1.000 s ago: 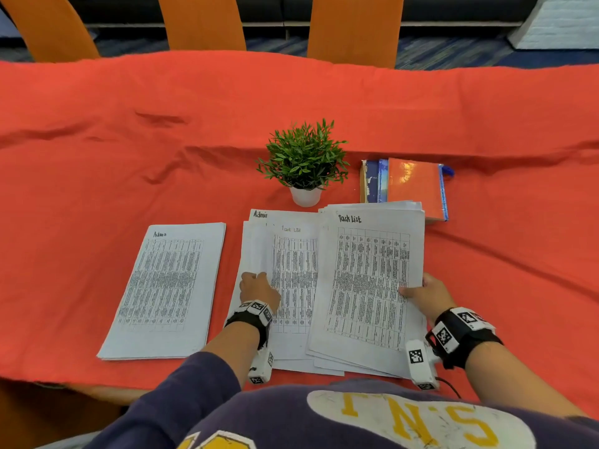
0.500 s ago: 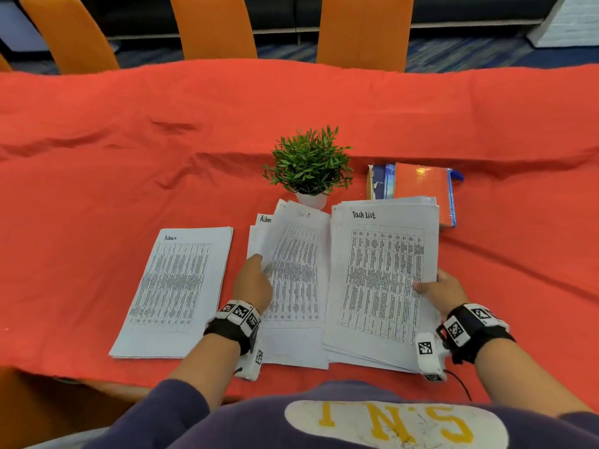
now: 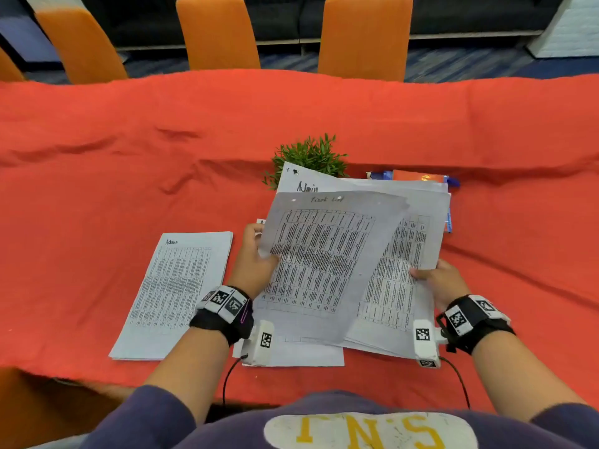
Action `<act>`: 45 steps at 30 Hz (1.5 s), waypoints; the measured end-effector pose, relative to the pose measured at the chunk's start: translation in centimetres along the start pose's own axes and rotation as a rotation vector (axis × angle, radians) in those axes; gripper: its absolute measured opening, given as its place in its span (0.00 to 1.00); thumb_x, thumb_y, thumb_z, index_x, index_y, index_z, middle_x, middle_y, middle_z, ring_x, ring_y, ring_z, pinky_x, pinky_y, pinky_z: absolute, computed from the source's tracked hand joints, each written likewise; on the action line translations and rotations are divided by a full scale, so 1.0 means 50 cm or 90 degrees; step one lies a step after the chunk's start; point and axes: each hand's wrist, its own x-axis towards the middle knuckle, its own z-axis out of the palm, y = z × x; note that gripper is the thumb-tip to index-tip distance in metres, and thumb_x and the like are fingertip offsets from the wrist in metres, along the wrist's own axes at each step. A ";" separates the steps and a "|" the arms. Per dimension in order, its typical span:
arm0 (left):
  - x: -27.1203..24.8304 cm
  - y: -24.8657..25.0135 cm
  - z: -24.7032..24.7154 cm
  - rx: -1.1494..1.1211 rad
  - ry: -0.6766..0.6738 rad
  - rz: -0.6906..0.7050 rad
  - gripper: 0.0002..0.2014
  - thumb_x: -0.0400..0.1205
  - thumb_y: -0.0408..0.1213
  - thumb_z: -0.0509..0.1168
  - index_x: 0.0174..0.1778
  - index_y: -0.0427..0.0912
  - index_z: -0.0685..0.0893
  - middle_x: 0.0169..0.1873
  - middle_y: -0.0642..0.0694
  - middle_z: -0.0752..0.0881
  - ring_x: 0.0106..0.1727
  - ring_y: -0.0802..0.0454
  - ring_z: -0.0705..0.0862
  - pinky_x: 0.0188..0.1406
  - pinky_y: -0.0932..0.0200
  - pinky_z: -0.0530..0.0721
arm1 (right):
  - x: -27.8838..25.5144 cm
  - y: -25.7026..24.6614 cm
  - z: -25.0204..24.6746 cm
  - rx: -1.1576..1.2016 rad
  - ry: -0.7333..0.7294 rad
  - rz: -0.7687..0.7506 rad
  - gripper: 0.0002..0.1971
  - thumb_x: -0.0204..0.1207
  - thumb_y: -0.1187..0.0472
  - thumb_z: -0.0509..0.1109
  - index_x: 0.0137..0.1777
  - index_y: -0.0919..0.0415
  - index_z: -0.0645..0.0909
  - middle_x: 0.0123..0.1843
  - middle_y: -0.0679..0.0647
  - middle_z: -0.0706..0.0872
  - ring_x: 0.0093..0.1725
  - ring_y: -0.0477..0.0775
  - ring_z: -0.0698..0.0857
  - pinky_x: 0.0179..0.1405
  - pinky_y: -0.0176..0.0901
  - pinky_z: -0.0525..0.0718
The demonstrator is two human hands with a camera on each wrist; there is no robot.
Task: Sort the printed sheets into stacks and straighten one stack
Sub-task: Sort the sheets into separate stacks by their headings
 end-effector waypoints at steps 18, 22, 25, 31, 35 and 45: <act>0.039 -0.127 0.031 -0.001 -0.110 -0.302 0.15 0.83 0.36 0.62 0.66 0.37 0.78 0.64 0.41 0.82 0.62 0.45 0.80 0.55 0.56 0.76 | -0.068 0.034 0.168 0.065 -0.066 0.111 0.18 0.79 0.50 0.65 0.58 0.62 0.87 0.57 0.62 0.89 0.59 0.63 0.87 0.66 0.61 0.80; 0.038 -0.153 0.025 0.028 -0.119 -0.304 0.30 0.83 0.46 0.61 0.79 0.39 0.64 0.77 0.42 0.71 0.76 0.42 0.71 0.76 0.42 0.70 | -0.101 0.034 0.199 -0.025 -0.148 0.076 0.16 0.78 0.54 0.71 0.63 0.58 0.83 0.59 0.57 0.89 0.59 0.59 0.87 0.67 0.60 0.79; 0.034 -0.177 0.022 0.050 -0.116 -0.270 0.25 0.84 0.44 0.62 0.75 0.39 0.70 0.70 0.43 0.77 0.70 0.44 0.77 0.70 0.46 0.75 | -0.102 0.060 0.211 -0.206 -0.107 0.010 0.17 0.74 0.71 0.71 0.61 0.58 0.82 0.58 0.59 0.89 0.56 0.58 0.87 0.63 0.59 0.83; 0.025 -0.232 0.009 0.238 -0.140 -0.226 0.07 0.80 0.39 0.66 0.53 0.44 0.81 0.52 0.45 0.81 0.50 0.50 0.82 0.50 0.56 0.82 | -0.082 0.097 0.168 -0.203 -0.011 0.037 0.20 0.72 0.74 0.72 0.65 0.64 0.80 0.58 0.62 0.88 0.58 0.64 0.86 0.64 0.64 0.81; 0.022 -0.277 0.004 0.440 -0.111 -0.233 0.18 0.77 0.43 0.70 0.63 0.43 0.80 0.62 0.42 0.75 0.62 0.46 0.77 0.58 0.59 0.79 | -0.070 0.104 0.107 -0.188 0.030 0.047 0.22 0.71 0.76 0.72 0.65 0.64 0.80 0.51 0.59 0.89 0.53 0.62 0.87 0.63 0.62 0.82; 0.025 -0.301 0.045 0.466 -0.069 -0.329 0.30 0.73 0.33 0.72 0.70 0.38 0.67 0.65 0.37 0.73 0.67 0.41 0.74 0.64 0.52 0.80 | -0.048 0.089 -0.004 -0.172 0.059 0.062 0.25 0.70 0.77 0.72 0.67 0.64 0.79 0.58 0.63 0.87 0.58 0.66 0.85 0.66 0.65 0.79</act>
